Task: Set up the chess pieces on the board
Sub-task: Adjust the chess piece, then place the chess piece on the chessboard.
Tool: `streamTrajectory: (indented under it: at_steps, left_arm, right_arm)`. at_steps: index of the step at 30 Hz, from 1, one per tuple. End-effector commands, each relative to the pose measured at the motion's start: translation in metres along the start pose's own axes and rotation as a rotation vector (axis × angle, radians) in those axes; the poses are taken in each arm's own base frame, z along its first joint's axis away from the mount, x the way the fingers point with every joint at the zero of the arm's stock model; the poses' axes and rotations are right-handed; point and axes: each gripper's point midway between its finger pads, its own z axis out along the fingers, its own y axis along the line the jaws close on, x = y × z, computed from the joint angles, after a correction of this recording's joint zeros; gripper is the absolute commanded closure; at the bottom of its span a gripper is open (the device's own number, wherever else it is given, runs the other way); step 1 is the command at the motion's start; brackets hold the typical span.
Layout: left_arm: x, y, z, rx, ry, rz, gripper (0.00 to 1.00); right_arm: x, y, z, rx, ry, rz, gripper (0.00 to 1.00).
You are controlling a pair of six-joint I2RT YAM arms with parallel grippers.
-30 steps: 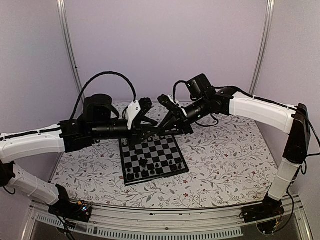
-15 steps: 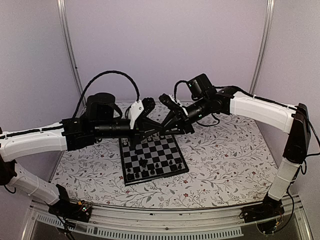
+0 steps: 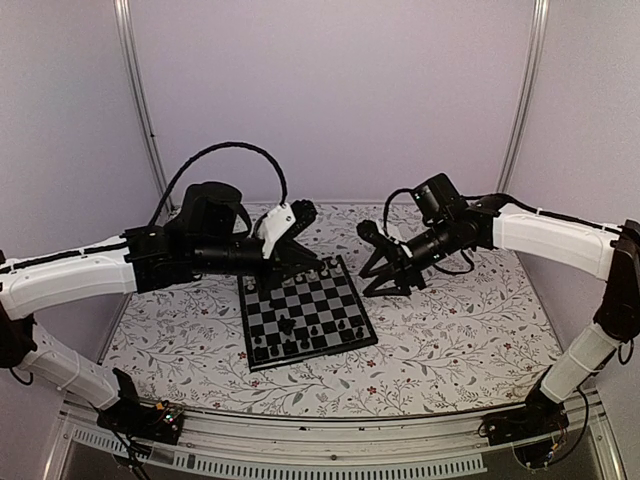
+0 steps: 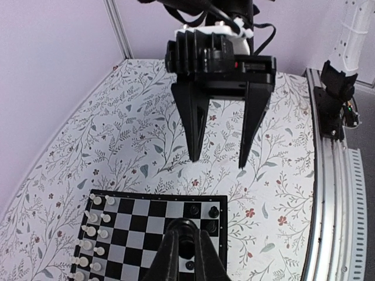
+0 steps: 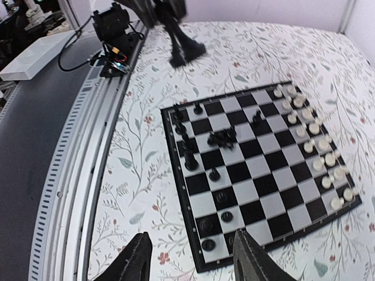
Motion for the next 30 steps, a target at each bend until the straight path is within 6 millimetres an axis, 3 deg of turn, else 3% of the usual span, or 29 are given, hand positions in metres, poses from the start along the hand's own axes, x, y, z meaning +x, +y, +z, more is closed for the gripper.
streamTrajectory:
  at_steps: [1,6,10,20,30]
  left_arm:
    - [0.037,-0.003,0.011,0.023,0.148,-0.012,0.91]
    - [0.067,-0.011,0.029,0.073,0.250,-0.024,0.91]
    - [0.080,-0.018,0.045,0.110,0.303,-0.024,0.91]
    - [0.119,-0.040,0.081,0.205,0.437,-0.023,0.91]
    - [0.146,-0.046,0.099,0.240,0.519,-0.033,0.91]
  right_arm:
    - [0.045,-0.011,-0.023,0.107,0.065,0.030,0.50]
    - [0.068,-0.031,-0.048,0.214,0.017,0.106,0.50]
    - [0.079,-0.046,-0.056,0.291,0.046,0.128,0.50]
    - [0.090,-0.050,-0.052,0.299,0.072,0.143,0.49]
    - [0.094,-0.051,-0.050,0.294,0.081,0.148,0.49]
